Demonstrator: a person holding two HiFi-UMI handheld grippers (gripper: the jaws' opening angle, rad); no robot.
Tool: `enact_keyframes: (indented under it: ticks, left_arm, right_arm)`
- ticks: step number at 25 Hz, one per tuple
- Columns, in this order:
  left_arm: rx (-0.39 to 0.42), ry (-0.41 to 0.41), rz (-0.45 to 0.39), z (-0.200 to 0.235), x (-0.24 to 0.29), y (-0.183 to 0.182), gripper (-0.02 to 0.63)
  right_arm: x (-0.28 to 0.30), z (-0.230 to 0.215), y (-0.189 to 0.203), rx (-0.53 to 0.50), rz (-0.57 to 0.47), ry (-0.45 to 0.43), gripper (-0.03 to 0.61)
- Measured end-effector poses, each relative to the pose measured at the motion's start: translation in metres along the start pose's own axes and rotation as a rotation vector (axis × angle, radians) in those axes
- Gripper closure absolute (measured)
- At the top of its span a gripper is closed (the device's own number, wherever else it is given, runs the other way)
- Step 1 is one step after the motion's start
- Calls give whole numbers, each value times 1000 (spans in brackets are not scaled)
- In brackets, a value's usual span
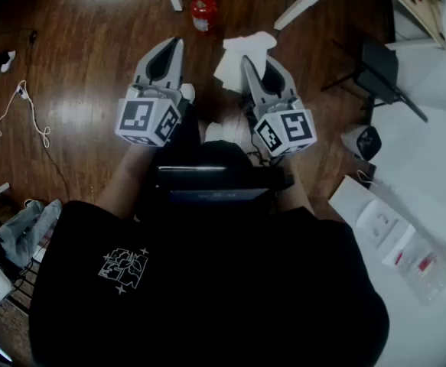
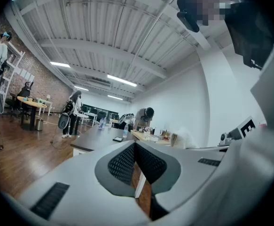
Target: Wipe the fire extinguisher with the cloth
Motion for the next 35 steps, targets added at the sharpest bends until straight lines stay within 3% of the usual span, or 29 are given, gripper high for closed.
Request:
enact_keyframes:
  ticks: [5,10,14,20,26,30,35]
  left_arm:
    - [2,-9,-5,30,35,13,614]
    - [22,-11,9,84,94,58,614]
    - [24,9,-2,161,169,138,614]
    - [92,10,33,275,277,299,614]
    - [113,62,21,347,358,432,614]
    - [103,84,10,366,385,483,614]
    - [98,10,-49,385,370,490,614]
  right_arm:
    - [41,-27,12,-12,6,-7,459]
    - [112,-73,65,-8,35,-27,457]
    - [213,-130,155,-6,42,-32,459]
    - [343,-202,298,-15,34,-17,459]
    - [440,-243,416,-9,-7,4,459]
    - [475,-247,461,-3,-25,7,459]
    - [496,-228,474,-19,-59,-3,462]
Point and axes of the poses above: the fingertips, and each gripper's own axes: x forward along the fingers, z to its left, y out of its underside, the point moved 5 cm from there along -x, backward along the fingers, and after that the axes turned 5 degrees about z, right-handed, at the moved point
